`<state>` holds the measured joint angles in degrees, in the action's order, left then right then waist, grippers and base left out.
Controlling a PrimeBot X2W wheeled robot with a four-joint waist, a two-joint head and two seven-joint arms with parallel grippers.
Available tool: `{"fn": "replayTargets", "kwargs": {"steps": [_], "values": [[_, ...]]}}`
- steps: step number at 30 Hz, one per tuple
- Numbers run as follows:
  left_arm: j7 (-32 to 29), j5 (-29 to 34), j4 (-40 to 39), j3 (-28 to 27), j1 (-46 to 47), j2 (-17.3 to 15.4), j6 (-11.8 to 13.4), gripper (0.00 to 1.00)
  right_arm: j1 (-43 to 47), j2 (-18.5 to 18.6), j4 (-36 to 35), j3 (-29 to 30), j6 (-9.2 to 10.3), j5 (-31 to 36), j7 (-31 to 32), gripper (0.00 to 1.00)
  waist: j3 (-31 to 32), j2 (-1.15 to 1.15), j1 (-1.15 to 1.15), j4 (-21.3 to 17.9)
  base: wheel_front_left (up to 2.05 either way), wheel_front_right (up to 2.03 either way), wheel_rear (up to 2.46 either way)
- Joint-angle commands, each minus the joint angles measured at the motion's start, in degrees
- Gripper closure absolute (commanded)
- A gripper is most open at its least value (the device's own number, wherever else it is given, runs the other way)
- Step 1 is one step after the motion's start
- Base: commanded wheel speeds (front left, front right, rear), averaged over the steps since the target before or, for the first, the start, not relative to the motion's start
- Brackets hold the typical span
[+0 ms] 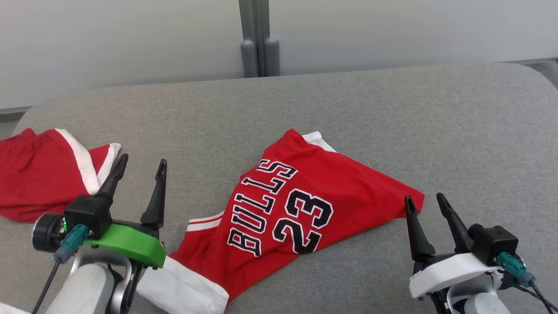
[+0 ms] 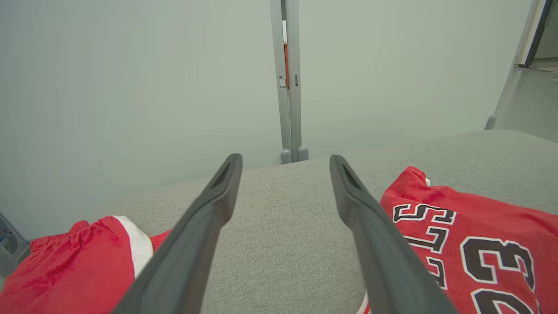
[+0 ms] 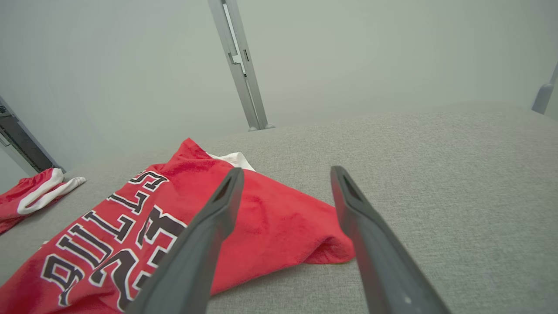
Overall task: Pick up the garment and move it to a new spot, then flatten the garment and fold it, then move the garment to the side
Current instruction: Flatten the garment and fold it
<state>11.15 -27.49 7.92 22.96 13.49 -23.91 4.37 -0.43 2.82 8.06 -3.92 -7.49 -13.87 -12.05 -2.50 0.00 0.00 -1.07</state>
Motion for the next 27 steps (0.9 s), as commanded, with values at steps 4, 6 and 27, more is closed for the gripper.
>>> {"fn": "replayTargets", "kwargs": {"steps": [4,6,27], "values": [[-1.39,0.40,3.46,1.29,4.19,0.87,-1.75,0.00,-1.04,0.14,0.38,0.40,0.00,0.20,-0.60,0.00,-2.31,0.00,0.00,-3.04,0.00,0.00,0.00],[-2.27,0.12,5.69,1.93,5.41,1.06,-2.48,0.00,-1.33,0.12,0.54,0.24,0.00,0.12,-0.69,0.00,-2.78,0.00,0.00,-3.77,0.00,0.00,0.00],[-18.06,-5.85,20.24,7.40,2.95,1.74,-8.16,0.00,-2.18,0.13,1.89,0.83,0.00,-0.17,-1.80,0.00,-4.46,0.00,0.00,-5.30,0.00,0.00,0.00]]}}
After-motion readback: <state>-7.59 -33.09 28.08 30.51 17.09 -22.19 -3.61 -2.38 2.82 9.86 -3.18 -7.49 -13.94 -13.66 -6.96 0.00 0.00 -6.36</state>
